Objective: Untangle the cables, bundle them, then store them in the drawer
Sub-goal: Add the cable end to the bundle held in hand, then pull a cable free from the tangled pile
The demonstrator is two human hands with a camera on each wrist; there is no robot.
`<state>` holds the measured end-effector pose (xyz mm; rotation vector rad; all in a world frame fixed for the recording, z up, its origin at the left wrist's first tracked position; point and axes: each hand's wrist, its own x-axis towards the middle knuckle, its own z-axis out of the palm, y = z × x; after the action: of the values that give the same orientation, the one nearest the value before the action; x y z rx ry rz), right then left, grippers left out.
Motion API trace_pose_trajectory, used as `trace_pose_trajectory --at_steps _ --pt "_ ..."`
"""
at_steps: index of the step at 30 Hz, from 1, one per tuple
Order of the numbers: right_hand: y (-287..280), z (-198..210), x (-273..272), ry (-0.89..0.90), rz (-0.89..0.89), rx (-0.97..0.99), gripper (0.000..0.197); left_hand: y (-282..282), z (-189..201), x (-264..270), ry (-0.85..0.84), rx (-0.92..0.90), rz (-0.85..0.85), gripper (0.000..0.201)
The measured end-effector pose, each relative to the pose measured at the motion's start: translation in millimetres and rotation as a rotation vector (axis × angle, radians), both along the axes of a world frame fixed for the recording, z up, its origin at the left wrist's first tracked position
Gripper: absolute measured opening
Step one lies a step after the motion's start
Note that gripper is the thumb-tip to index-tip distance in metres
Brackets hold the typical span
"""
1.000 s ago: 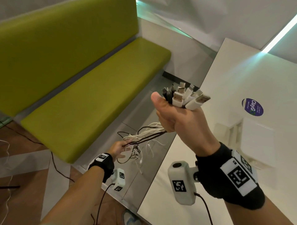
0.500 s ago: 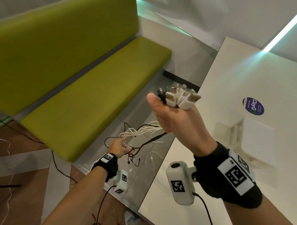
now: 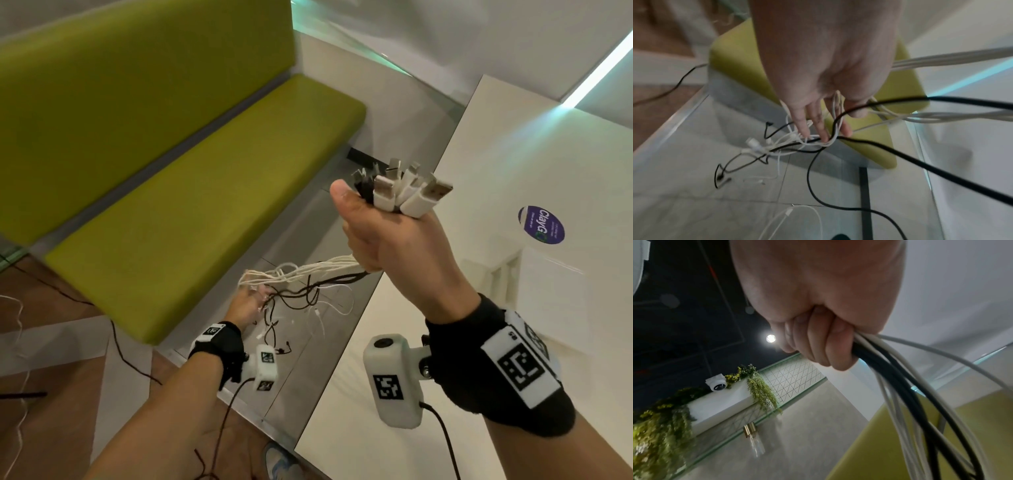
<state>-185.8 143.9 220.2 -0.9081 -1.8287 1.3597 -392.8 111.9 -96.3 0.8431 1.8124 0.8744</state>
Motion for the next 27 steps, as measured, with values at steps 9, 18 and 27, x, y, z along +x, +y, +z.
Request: trace_pose_trajectory --at_steps 9,18,27 --pt "5 14 15 -0.109 -0.072 0.179 0.047 -7 -9 -8 0.856 -0.197 -0.441 0.043" --pt "8 15 1 -0.174 -0.096 0.332 0.047 -3 -6 -15 0.416 -0.257 -0.231 0.033" --pt "11 31 14 -0.173 -0.099 0.319 0.048 -20 -2 1 0.768 -0.153 -0.436 0.045"
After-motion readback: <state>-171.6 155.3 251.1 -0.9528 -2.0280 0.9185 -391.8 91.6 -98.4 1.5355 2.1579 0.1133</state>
